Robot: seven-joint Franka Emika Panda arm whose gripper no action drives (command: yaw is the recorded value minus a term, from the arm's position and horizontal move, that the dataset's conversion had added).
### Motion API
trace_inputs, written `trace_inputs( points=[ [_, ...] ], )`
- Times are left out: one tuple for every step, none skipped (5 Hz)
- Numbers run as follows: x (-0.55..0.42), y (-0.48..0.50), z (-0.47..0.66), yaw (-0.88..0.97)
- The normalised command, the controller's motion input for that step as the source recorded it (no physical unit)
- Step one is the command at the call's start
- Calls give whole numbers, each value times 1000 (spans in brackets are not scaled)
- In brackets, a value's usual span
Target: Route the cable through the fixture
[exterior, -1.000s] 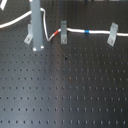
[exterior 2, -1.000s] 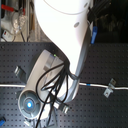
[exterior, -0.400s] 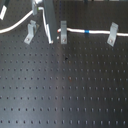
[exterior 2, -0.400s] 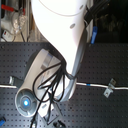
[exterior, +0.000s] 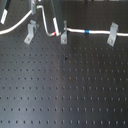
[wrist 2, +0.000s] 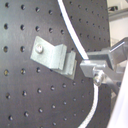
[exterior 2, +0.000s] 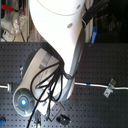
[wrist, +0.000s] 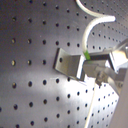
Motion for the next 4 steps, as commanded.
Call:
trace_inputs(
  points=[
    [-282,-76,251,-800],
    [-305,-124,245,-748],
    [-290,-107,241,-777],
    [-520,-78,180,-494]
  ],
)
